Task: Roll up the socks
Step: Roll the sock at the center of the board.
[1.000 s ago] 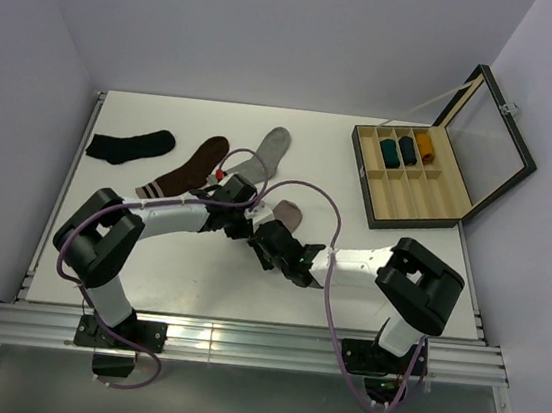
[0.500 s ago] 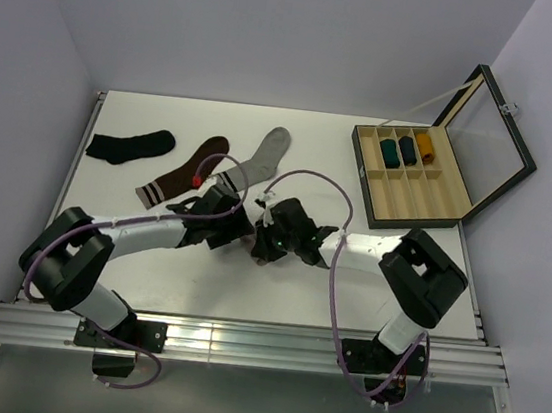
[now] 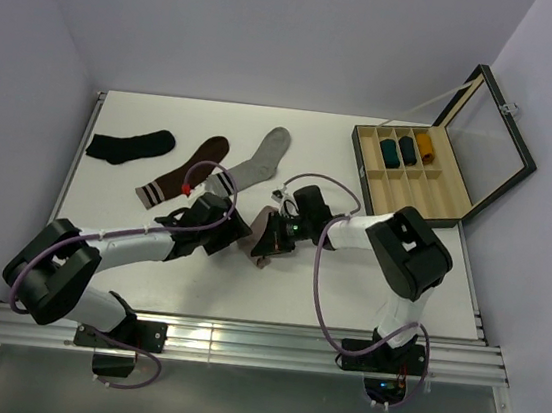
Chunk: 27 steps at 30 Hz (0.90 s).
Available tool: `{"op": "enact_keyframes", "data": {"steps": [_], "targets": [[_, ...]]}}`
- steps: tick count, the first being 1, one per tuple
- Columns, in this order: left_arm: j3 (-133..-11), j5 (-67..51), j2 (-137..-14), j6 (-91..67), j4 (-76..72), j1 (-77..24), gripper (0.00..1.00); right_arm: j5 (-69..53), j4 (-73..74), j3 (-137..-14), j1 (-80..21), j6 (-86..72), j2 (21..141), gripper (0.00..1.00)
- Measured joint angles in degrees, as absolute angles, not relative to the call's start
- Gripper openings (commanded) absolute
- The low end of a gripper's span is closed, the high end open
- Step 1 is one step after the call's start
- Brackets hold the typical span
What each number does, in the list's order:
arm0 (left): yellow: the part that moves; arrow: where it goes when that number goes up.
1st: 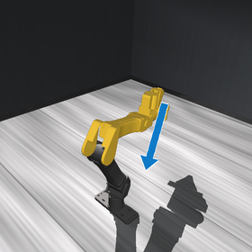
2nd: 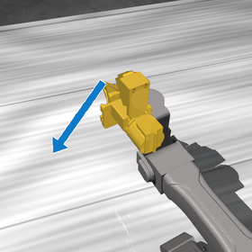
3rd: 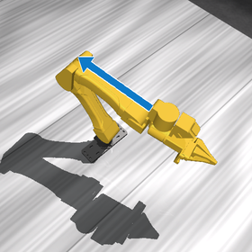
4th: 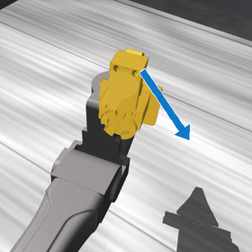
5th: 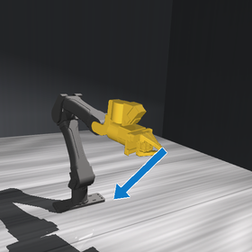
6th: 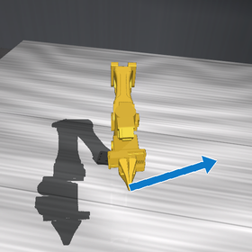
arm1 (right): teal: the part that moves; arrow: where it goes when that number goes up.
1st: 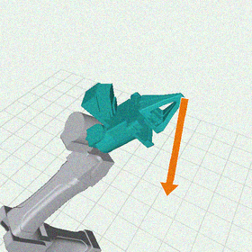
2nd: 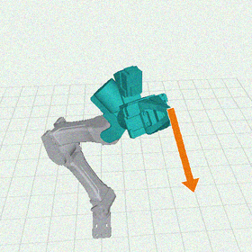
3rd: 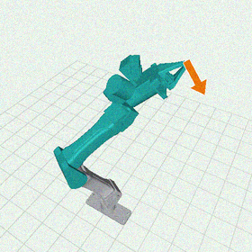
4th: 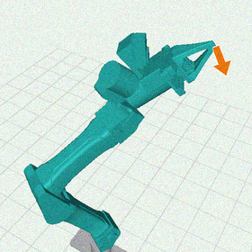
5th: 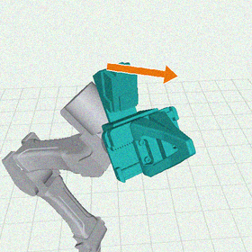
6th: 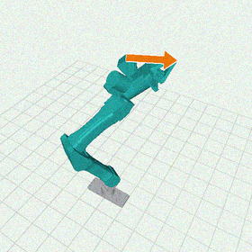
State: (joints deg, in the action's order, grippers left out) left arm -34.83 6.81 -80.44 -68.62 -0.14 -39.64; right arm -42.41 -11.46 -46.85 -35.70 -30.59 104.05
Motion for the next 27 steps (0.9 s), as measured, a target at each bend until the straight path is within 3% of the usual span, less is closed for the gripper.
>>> {"op": "enact_keyframes", "data": {"steps": [20,26,27], "targets": [[-34.9,5.9,-85.0,-70.2,-2.9,-39.8,0.51,-52.0,-12.5,-49.6,-31.2,-38.2,110.3,0.0],[-35.8,5.8,-86.6,-70.8,-3.8,-39.9,0.34,-52.0,-12.6,-49.6,-31.0,-39.0,110.6,0.02],[-36.1,5.8,-86.9,-70.8,-3.7,-39.9,0.28,-51.9,-12.5,-49.6,-31.0,-38.9,110.6,0.04]]}}
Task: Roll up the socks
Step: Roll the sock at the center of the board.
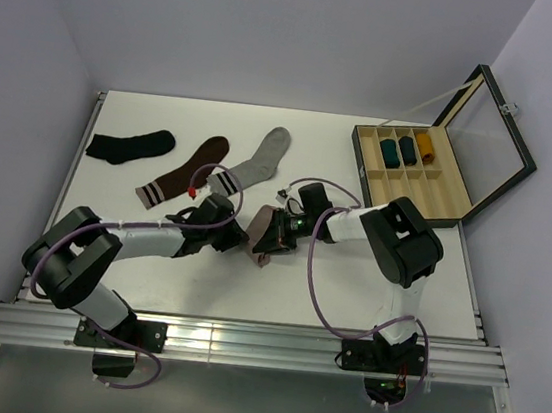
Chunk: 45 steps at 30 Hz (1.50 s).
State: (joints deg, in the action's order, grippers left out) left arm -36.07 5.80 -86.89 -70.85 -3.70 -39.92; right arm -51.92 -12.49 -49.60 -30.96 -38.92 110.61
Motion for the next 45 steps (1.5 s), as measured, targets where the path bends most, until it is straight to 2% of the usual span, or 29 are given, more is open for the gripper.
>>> {"op": "enact_keyframes", "data": {"steps": [3,4,9,15,20,28,45], "targets": [[-36.9,5.8,-87.7,-70.8,-3.6,-39.9,0.16,-51.3,-11.7,-49.8,-31.0,-38.2,110.4,0.1],[-37.1,5.8,-87.9,-70.8,-3.6,-39.9,0.14,-51.0,-11.4,-49.8,-31.0,-37.7,110.1,0.16],[-38.4,5.2,-88.8,-69.8,-3.4,-39.9,0.1,-45.0,-7.6,-49.2,-31.3,-32.1,104.1,0.42],[-41.5,4.4,-90.3,-66.4,-0.1,-39.9,0.09,-30.7,-4.7,-47.1,-35.4,-23.0,89.8,0.58],[-44.6,3.1,-92.2,-63.0,2.4,-39.9,0.09,-16.6,-5.3,-45.5,-43.9,-15.4,83.0,0.6],[-47.5,1.3,-93.9,-59.8,5.0,-39.6,0.09,-2.9,-5.9,-43.4,-51.3,-8.7,83.9,0.59],[-50.0,-0.7,-95.4,-59.0,7.9,-38.7,0.08,5.6,-7.3,-43.4,-55.5,-7.4,90.6,0.56]]}}
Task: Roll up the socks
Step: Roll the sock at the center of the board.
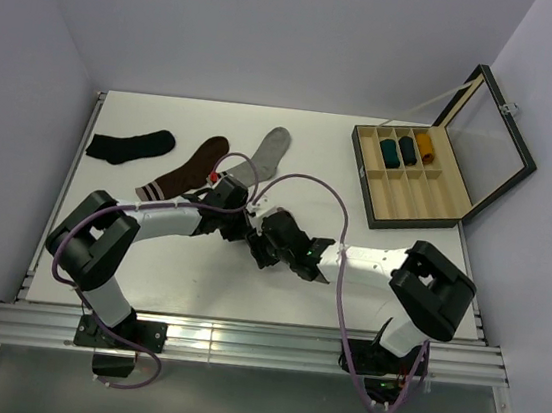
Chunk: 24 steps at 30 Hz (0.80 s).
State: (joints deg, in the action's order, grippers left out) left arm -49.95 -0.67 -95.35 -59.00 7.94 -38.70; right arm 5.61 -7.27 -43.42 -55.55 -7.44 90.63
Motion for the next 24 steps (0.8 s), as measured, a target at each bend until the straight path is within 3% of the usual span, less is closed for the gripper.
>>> {"op": "enact_keyframes", "data": {"steps": [12,16,24], "targets": [[-50.2,-0.8,-95.5,-58.2,8.0,-38.7,0.07,7.3,-7.9,-42.7,-56.2,-7.7,84.9,0.51],[-50.2,-0.8,-95.5,-58.1,8.0,-38.7,0.07,6.8,-7.9,-42.7,-56.4,-7.9,85.0,0.46],[-50.2,-0.8,-95.5,-58.0,8.0,-38.7,0.06,6.2,-8.0,-42.7,-56.5,-8.9,90.3,0.47]]}}
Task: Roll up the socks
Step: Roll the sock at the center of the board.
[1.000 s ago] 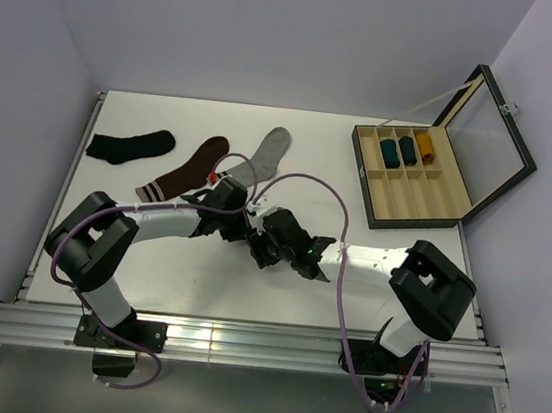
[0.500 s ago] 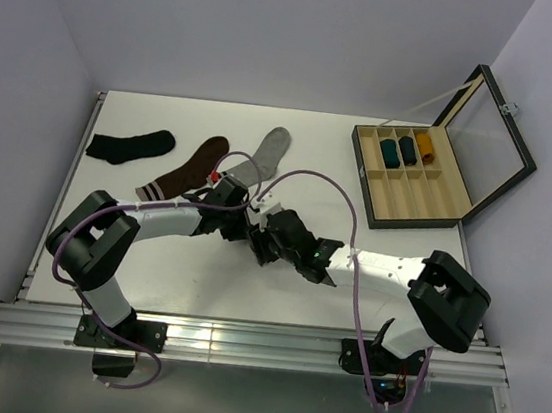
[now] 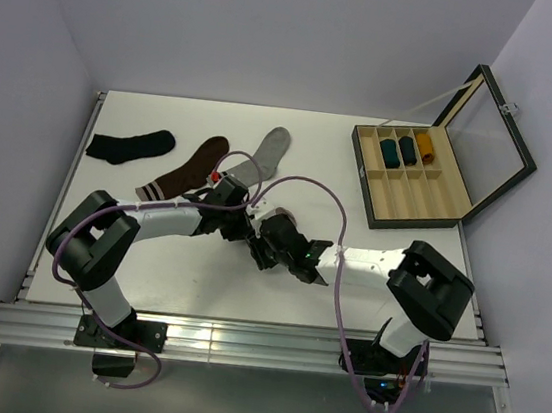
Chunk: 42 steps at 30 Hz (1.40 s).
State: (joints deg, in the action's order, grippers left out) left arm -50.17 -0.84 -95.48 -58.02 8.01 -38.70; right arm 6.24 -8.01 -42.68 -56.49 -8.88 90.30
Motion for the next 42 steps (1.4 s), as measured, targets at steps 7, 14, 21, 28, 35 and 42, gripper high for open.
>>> {"op": "enact_keyframes", "data": {"steps": [7,14,21,28,35,42], "targets": [[-50.2,-1.0,-95.5,-57.9,8.0,-38.7,0.06,6.9,-7.8,-43.4,-56.5,-9.6,92.1,0.5],[-50.6,-0.8,-95.6,-57.7,8.5,-38.3,0.06,8.8,-5.1,-46.6,-56.8,-10.6,94.9,0.52],[-51.1,-1.0,-96.0,-57.6,9.0,-37.3,0.06,11.6,-3.3,-49.4,-57.1,-11.7,97.4,0.43],[-51.5,-1.3,-96.4,-57.5,9.0,-36.5,0.07,14.0,-1.7,-51.4,-57.5,-13.4,99.0,0.0],[-51.5,-1.3,-96.4,-56.7,8.9,-36.5,0.07,11.5,-1.8,-51.1,-56.8,-12.7,98.3,0.02],[-51.5,-1.3,-96.4,-56.4,8.8,-37.0,0.05,8.8,-1.9,-49.6,-56.0,-12.8,96.4,0.41]]}}
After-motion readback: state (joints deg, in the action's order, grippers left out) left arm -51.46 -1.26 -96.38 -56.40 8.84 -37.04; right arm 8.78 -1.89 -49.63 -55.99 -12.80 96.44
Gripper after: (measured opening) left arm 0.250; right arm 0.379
